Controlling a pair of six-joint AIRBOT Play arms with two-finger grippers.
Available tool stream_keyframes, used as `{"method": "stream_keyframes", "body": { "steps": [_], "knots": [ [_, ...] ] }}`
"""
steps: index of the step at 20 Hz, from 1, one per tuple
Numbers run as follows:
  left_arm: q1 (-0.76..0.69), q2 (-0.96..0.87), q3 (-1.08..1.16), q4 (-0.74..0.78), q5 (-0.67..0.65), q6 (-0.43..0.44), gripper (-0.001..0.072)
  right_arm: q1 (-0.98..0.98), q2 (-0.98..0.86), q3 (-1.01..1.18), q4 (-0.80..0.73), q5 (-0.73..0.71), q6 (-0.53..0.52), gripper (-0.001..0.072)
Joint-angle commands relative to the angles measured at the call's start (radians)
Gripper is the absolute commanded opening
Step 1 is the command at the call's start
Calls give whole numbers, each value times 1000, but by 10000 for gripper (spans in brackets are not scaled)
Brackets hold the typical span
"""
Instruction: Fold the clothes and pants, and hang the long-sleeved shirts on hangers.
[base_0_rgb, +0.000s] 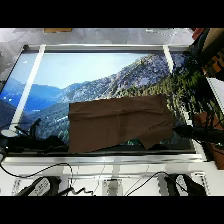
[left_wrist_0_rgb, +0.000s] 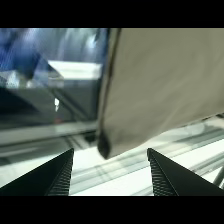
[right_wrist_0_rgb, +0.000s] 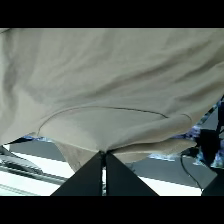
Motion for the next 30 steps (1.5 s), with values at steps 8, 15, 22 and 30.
{"method": "stream_keyframes", "body": {
  "steps": [8, 15, 22, 30],
  "knots": [
    [-178, -3, -90, -5, 80, 52, 472, 1, 2, 1, 1, -21, 0, 12],
    [-280, -3, -89, -48, 138, 52, 131, 1, 2, 1, 1, -27, 0, 11],
    [-280, 0, -42, -56, 54, 53, 12, 1, 2, 1, 31, -27, 0, 11],
    [-280, 91, 251, -288, -25, 98, 12, 1, 3, 1, 212, -40, 0, 11]
  ]
}}
